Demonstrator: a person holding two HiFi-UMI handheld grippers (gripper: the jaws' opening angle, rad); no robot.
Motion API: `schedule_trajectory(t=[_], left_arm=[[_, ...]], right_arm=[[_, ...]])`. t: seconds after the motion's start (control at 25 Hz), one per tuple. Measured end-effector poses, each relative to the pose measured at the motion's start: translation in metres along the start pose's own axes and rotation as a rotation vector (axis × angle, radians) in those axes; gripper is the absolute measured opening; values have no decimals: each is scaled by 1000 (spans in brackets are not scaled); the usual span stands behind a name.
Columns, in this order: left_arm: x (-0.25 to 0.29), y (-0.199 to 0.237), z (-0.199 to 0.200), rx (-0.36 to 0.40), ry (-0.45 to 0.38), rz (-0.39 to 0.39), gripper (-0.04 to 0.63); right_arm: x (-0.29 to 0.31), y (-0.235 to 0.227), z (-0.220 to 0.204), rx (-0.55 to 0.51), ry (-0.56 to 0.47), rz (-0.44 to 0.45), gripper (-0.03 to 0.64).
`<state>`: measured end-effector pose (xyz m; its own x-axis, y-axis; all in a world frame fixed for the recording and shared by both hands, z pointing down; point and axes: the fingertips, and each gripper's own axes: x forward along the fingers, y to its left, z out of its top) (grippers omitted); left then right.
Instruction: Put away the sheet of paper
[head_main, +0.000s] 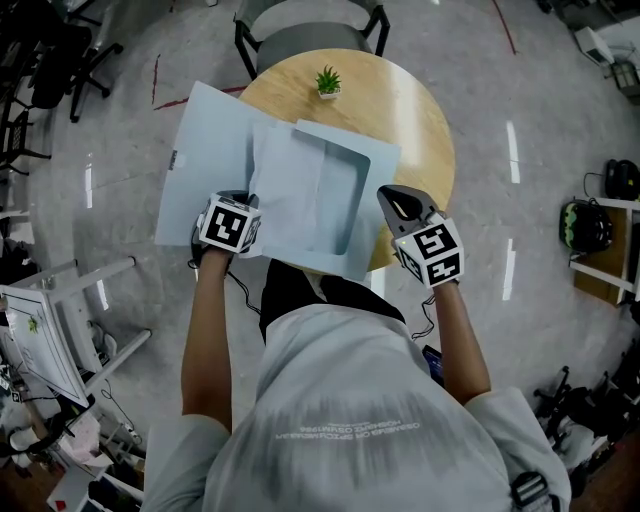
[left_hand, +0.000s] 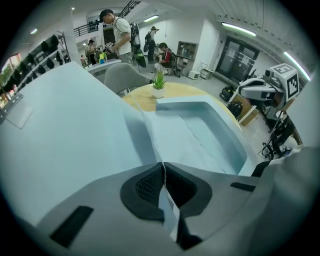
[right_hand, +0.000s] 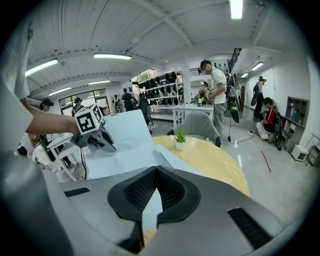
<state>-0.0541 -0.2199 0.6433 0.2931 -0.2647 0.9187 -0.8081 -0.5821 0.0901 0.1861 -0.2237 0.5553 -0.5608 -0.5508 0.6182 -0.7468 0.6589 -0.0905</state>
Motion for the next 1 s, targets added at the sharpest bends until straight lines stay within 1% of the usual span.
schedule_trajectory(t=[0.08, 0.16, 0.4, 0.56, 0.84, 1.0], left_arm=[[-3, 2, 2, -7, 4, 13, 18], [-2, 0, 4, -9, 3, 5, 18], [10, -12, 13, 3, -13, -66, 18], [18, -17, 18, 8, -10, -98, 18], [29, -23, 24, 5, 14, -119, 18], [33, -25, 27, -24, 17, -119, 18]], right_arm=[[-1, 0, 0, 2, 1, -2, 28], [-1, -1, -1, 6, 7, -5, 28], [0, -6, -5, 25, 19, -16, 28], [1, -11, -7, 39, 21, -22, 28], [2, -19, -11, 54, 24, -30, 28], [0, -22, -10, 58, 21, -32, 28]])
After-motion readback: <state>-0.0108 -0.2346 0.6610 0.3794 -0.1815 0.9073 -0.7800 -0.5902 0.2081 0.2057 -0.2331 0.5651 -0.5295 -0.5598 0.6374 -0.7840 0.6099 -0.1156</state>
